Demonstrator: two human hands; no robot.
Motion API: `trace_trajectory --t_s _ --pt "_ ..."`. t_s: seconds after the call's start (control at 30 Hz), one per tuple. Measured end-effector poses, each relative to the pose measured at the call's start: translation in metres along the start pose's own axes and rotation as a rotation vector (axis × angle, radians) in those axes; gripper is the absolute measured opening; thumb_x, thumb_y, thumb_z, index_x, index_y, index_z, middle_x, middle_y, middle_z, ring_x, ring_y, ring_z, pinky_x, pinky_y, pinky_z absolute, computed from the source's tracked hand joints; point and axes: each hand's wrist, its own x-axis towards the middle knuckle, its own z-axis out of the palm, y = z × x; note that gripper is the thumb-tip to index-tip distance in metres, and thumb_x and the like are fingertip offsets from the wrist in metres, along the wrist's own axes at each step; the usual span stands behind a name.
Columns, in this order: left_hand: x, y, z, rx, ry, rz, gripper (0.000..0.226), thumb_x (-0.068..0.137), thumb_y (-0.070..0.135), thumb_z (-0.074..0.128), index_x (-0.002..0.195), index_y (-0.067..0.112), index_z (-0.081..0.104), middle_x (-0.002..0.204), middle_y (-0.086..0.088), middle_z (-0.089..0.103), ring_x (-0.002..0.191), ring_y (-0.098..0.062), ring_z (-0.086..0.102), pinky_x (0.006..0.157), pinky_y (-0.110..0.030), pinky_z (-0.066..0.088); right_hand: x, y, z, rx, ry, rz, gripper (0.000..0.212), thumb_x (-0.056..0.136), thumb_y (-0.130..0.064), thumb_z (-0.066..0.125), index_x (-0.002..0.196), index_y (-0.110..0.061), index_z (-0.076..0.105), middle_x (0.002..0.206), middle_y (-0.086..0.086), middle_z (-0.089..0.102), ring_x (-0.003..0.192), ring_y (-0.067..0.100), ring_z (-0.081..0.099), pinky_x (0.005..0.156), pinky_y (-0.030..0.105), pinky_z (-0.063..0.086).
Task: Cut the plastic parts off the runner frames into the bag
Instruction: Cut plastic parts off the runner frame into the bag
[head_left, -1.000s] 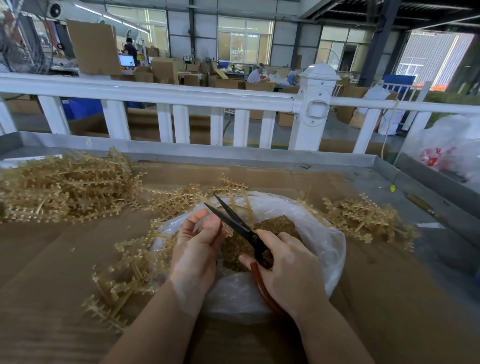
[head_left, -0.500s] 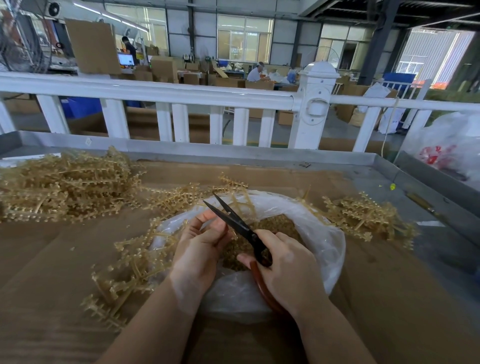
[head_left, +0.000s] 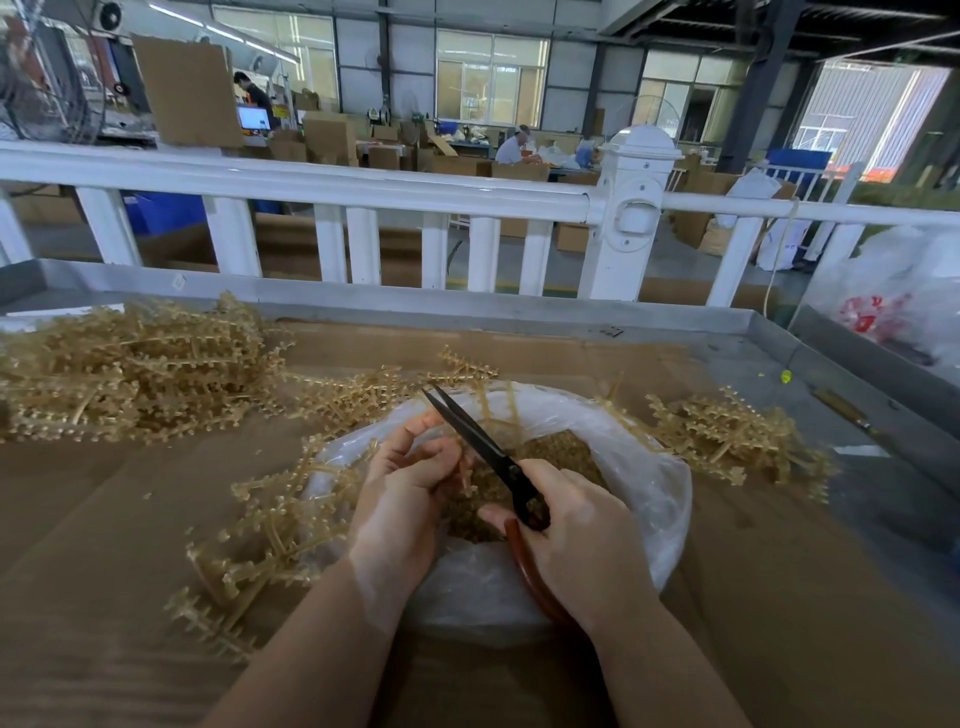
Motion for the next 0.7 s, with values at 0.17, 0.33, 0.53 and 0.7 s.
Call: trace_trajectory --t_s 0.17,0.33,0.53,0.7 --pt "-0.0007 0.0003 0.0016 -0.01 0.007 0.008 0.015 0.078 0.009 0.061 0.092 0.01 0.067 0.081 -0.008 0.072 0.071 -0.019 0.07 0.058 -0.028 0.057 0.0004 0.0015 0.0 -0.037 0.009 0.004 0.041 0.08 -0.056 0.06 0.105 -0.025 0.067 0.08 -0.009 0.067 0.071 0.007 0.06 0.064 0.012 0.038" --pt "-0.0001 -0.0011 0.0017 0.007 0.086 0.023 0.018 0.088 0.0 0.055 0.082 0.01 0.069 0.075 -0.006 0.071 0.066 -0.014 0.068 0.061 -0.025 0.058 -0.0006 0.0015 0.0007 -0.041 0.022 0.011 0.045 0.081 -0.061 0.051 0.106 -0.026 0.065 0.083 -0.01 0.066 0.075 0.006 0.059 0.068 0.012 0.039" --pt "0.0022 -0.0013 0.001 0.028 0.121 -0.014 0.013 0.091 0.003 0.054 0.084 0.007 0.064 0.078 -0.006 0.064 0.07 -0.014 0.06 0.075 -0.027 0.052 -0.001 0.0022 0.0036 -0.115 0.016 0.009 0.04 0.08 -0.056 0.062 0.108 -0.026 0.065 0.082 -0.009 0.065 0.075 0.009 0.06 0.066 0.013 0.038" --pt "0.0022 -0.0015 0.0018 0.044 0.111 -0.018 0.014 0.092 0.004 0.051 0.084 0.006 0.063 0.081 -0.008 0.062 0.073 -0.016 0.057 0.077 -0.029 0.048 -0.0013 0.0031 0.0056 -0.137 0.024 0.005 0.041 0.08 -0.058 0.06 0.106 -0.027 0.065 0.079 -0.008 0.064 0.074 0.011 0.06 0.063 0.016 0.042"
